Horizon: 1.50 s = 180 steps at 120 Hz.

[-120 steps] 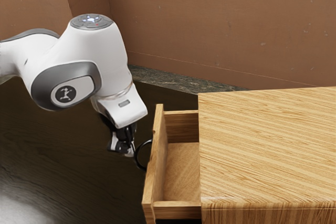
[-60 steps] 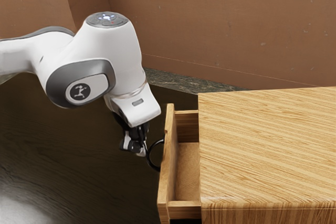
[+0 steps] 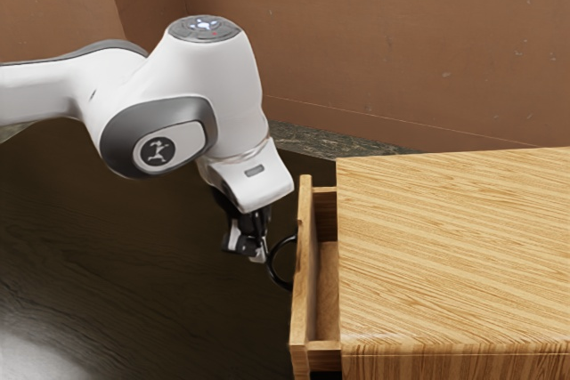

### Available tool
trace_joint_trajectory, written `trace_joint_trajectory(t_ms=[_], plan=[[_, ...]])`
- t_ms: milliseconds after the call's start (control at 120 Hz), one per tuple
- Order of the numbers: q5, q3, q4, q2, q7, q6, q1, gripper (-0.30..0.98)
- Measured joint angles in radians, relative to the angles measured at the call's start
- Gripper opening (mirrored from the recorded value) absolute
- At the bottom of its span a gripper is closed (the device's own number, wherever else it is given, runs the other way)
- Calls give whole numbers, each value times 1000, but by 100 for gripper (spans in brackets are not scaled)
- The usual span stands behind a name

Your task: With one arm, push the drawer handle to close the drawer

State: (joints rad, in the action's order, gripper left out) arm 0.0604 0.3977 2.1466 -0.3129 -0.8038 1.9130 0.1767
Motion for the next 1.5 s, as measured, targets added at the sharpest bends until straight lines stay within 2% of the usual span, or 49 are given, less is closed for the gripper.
trace_joint_trajectory(t_ms=[900,992,1500], plan=[[2,42,-82,69,2,13,2,-7],[1,42,-83,77,2,16,1,-10],[-2,65,-96,98,3,42,1,-7]])
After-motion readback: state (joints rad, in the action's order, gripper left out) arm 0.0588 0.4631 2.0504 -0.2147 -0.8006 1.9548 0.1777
